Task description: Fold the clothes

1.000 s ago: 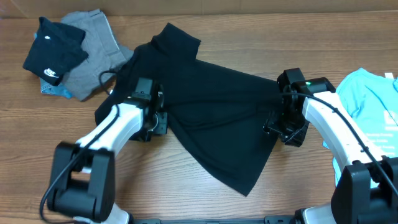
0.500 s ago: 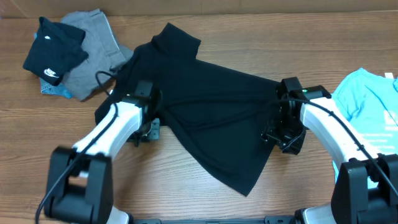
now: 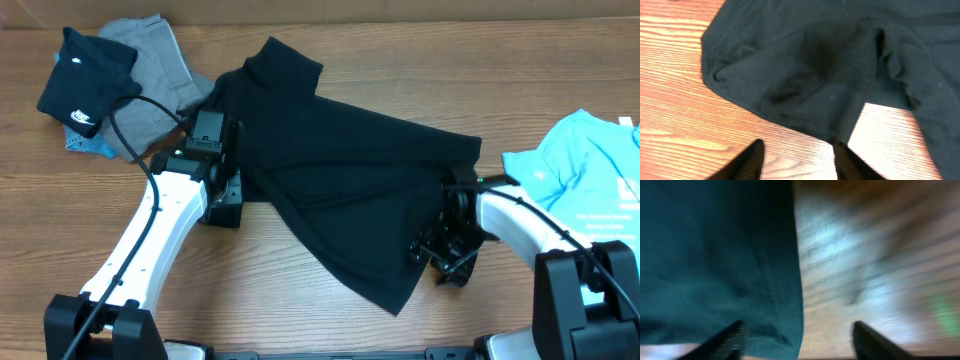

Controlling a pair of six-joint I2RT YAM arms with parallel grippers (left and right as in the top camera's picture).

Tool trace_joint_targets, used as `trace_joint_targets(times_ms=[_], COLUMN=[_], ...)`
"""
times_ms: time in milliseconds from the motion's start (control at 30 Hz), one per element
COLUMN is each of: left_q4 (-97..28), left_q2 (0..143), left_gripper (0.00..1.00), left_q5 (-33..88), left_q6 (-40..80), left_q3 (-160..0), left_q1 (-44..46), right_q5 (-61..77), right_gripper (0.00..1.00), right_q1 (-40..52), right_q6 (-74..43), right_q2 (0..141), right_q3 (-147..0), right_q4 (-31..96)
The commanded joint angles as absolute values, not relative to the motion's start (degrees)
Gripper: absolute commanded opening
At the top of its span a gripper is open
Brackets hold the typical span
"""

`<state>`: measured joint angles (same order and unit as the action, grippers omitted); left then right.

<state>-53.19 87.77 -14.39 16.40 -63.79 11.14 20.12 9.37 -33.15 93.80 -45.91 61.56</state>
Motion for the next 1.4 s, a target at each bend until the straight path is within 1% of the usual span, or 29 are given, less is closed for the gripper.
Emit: trace_joint_targets(times_ms=[0, 100, 133, 233, 300, 333, 400, 533, 600, 633, 667, 700, 733, 767, 800, 867, 1000, 1300, 1367], left_q4=[-53.1, -52.9, -52.7, -52.9, -53.4, -53.6, -53.9, -54.0, -54.0, -54.0, -54.0, -53.9, -53.7, -53.6, -53.6, -53.7, -53.3, -45.8, -44.5], left_q2=[88.1, 88.5, 88.8, 89.7, 90.6, 91.0, 92.0, 93.5, 94.2, 94.6, 95.0, 95.3, 95.7, 96.1, 96.6, 97.3, 98.6, 99.4, 99.4], left_gripper=[0.53, 0.57, 0.58, 0.62, 0.62, 0.62, 0.62, 0.63, 0.63, 0.63, 0.64, 0.64, 0.64, 0.64, 0.64, 0.64, 0.64, 0.66, 0.66], left_q5=[-11.7, -12.1, -12.1, -12.1, -12.1, -12.1, -12.1, -12.1, -12.0, -11.9, -11.4, -10.5, -9.2, -8.0, -6.4, -4.6, -0.7, 0.0, 0.5], left_q6=[16.3, 15.8, 15.2, 14.8, 14.8, 14.8, 14.8, 14.8, 14.8, 14.8, 14.8, 14.8, 14.8, 14.8, 14.7, 14.5, 11.6, 10.7, 10.3], left_q3=[-63.9, -63.9, -63.8, -63.8, -63.8, -63.8, -63.8, -63.8, -63.8, -63.8, -63.8, -63.8, -63.8, -63.8, -63.8, -63.7, -62.0, -56.1, -55.7], left_q1=[10.9, 10.8, 10.9, 10.9, 10.9, 10.9, 10.9, 10.9, 10.9, 10.9, 10.9, 10.9, 10.9, 11.0, 11.0, 11.0, 11.4, 12.6, 12.7], right_q5=[28.0, 29.3, 30.4, 29.6, 26.7, 24.1, 18.4, 8.1, 3.8, 3.1, 3.2, 4.2, 5.7, 7.0, 7.6, 7.6, 10.6, 16.0, 16.0], right_gripper=[0.65, 0.65, 0.61, 0.38, 0.18, 0.12, 0.07, 0.06, 0.06, 0.09, 0.15, 0.25, 0.36, 0.45, 0.51, 0.58, 0.61, 0.62, 0.66], right_q1=[9.4, 9.4, 9.4, 9.3, 8.8, 8.2, 6.4, 0.1, -3.6, -5.0, -6.2, -7.4, -8.2, -8.8, -9.1, -9.1, -9.1, -8.9, -8.7], right_q6=[-33.2, -35.0, -35.0, -35.9, -36.3, -36.9, -38.8, -39.2, -39.2, -38.9, -38.1, -36.5, -34.3, -32.5, -31.2, -30.9, -27.4, -20.8, -20.7], right_q2=[92.9, 92.9, 92.9, 92.9, 92.9, 92.9, 92.9, 92.9, 92.9, 92.9, 92.9, 92.9, 92.9, 92.9, 92.9, 92.9, 92.9, 92.9, 92.9], right_q3=[-42.3, -39.9, -39.2, -38.5, -39.1, -39.8, -41.9, -49.3, -53.6, -55.3, -56.9, -58.9, -60.4, -61.8, -63.2, -64.1, -64.1, -64.1, -63.7], right_q4=[59.0, 53.8, 51.7, 48.2, 47.2, 47.2, 48.4, 52.7, 54.7, 55.1, 55.5, 56.1, 56.8, 58.1, 60.3, 62.9, 67.3, 72.1, 72.6])
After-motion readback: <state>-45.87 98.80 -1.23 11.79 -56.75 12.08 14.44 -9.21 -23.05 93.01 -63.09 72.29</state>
